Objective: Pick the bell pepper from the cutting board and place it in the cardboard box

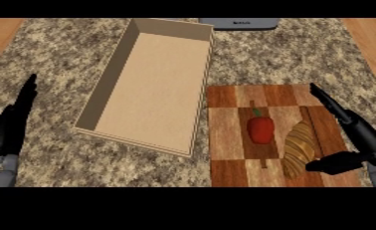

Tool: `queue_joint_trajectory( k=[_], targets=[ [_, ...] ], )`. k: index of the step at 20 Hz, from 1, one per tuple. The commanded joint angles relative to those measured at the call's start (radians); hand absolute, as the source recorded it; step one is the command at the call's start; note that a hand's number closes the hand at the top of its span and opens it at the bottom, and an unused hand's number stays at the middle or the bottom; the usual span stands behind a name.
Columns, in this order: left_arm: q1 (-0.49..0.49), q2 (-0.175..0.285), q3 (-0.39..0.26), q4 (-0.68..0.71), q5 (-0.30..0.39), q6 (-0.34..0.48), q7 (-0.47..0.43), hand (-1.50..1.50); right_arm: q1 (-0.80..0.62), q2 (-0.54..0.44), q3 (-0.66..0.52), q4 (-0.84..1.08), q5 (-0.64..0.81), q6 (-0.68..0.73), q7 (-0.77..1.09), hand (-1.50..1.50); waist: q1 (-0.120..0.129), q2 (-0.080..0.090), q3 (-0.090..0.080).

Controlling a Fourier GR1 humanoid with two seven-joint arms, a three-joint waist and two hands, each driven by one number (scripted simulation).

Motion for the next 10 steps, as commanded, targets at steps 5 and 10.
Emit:
queue_joint_trajectory(
  k=[5,10],
  targets=[
    [-0.023,-0.031,-0.007,0.02,-0.035,0.02,-0.005,0.0,-0.114,-0.166,0.102,-0.061,0.241,0.052,0.167,-1.5,0.007,-0.004,-0.003],
    [-0.01,-0.045,-0.004,0.037,-0.037,0.006,-0.036,0.0,-0.241,-0.155,0.2,-0.072,0.33,0.176,0.353,-1.5,0.02,-0.004,-0.002]
  ],
)
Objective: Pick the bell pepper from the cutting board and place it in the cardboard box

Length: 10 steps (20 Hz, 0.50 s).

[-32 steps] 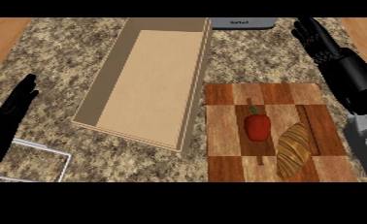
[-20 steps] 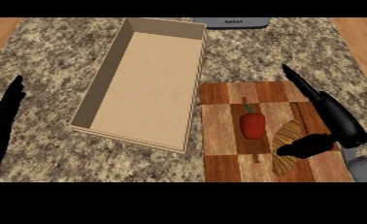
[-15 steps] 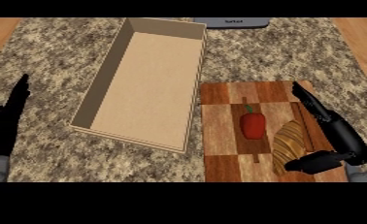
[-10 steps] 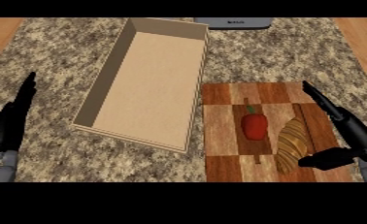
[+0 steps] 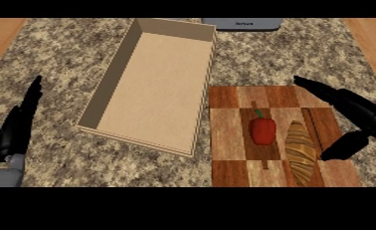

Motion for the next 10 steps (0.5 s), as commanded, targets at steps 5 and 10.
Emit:
queue_joint_trajectory(
  k=[5,10],
  targets=[
    [-0.018,0.015,0.02,0.01,-0.012,-0.037,0.008,0.0,-0.144,0.016,0.115,-0.088,0.1,0.23,0.298,-1.5,-0.005,-0.003,0.0],
    [-0.072,-0.047,0.037,0.09,-0.054,-0.012,-0.017,0.0,-0.173,0.122,0.116,-0.034,0.18,0.269,0.347,-1.5,-0.009,-0.001,0.001]
  ],
)
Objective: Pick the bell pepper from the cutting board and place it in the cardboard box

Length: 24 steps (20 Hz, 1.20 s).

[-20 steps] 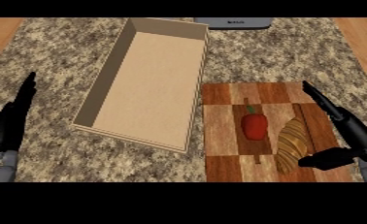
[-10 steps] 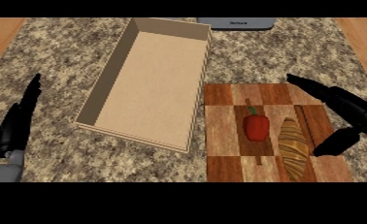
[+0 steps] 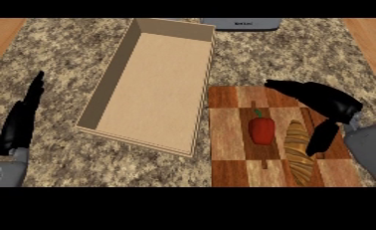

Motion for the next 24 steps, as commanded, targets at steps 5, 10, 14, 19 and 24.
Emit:
queue_joint_trajectory(
  k=[5,10,14,19,24],
  targets=[
    [-0.033,-0.003,0.07,0.04,-0.005,-0.07,-0.017,0.0,-0.044,0.093,-0.02,0.055,0.138,0.084,0.035,-1.5,-0.003,0.0,0.001],
    [-0.03,-0.059,0.069,0.071,-0.063,-0.048,-0.036,0.0,-0.012,0.136,-0.051,0.065,0.216,0.077,-0.006,-1.5,-0.005,0.0,0.001],
    [0.01,-0.069,0.08,-0.026,-0.089,-0.055,0.012,0.0,0.027,0.186,-0.081,-0.034,0.228,0.139,0.043,-1.5,-0.005,-0.001,0.001],
    [0.005,-0.069,0.12,0.028,-0.079,-0.09,-0.057,0.0,0.0,0.25,-0.104,-0.009,0.228,0.145,0.003,-1.5,-0.004,0.0,0.001],
    [-0.052,-0.101,0.111,0.054,-0.127,-0.081,-0.002,0.0,0.013,0.284,-0.118,-0.065,0.25,0.181,-0.003,-1.5,-0.007,0.0,0.001]
  ],
)
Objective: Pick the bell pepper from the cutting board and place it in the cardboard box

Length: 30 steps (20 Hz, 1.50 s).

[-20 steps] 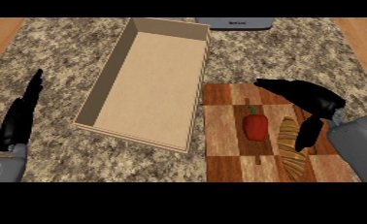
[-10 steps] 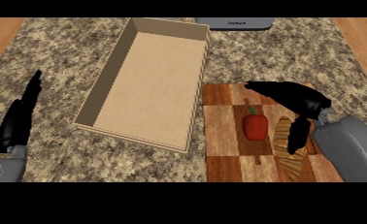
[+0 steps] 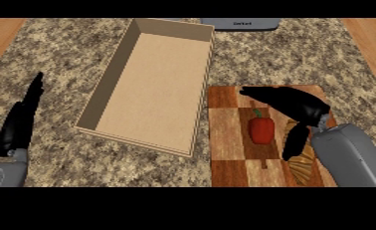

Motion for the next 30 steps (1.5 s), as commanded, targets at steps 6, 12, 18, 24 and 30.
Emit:
queue_joint_trajectory(
  k=[6,12,18,24,30],
  targets=[
    [0.029,0.006,0.049,-0.056,-0.003,-0.042,0.003,0.0,0.092,0.032,0.018,-0.195,0.055,0.137,0.132,-1.5,-0.002,-0.001,0.0],
    [0.052,-0.021,0.053,-0.007,-0.022,-0.048,-0.062,0.0,0.026,0.097,0.017,-0.004,0.143,0.085,0.136,-1.5,0.005,0.001,0.0],
    [-0.02,-0.03,0.042,-0.022,-0.046,-0.05,0.026,0.0,0.01,0.119,0.057,0.088,0.282,-0.181,0.024,1.5,0.007,0.002,0.001],
    [-0.04,-0.053,0.045,-0.001,-0.078,-0.022,0.022,0.0,-0.033,0.181,0.042,0.19,0.371,-0.347,0.006,1.5,0.004,0.003,0.0],
    [0.02,-0.094,0.018,-0.075,-0.09,-0.014,0.025,0.0,-0.176,0.096,-0.049,0.296,0.351,-0.386,-0.178,1.5,0.016,0.004,0.001]
  ],
)
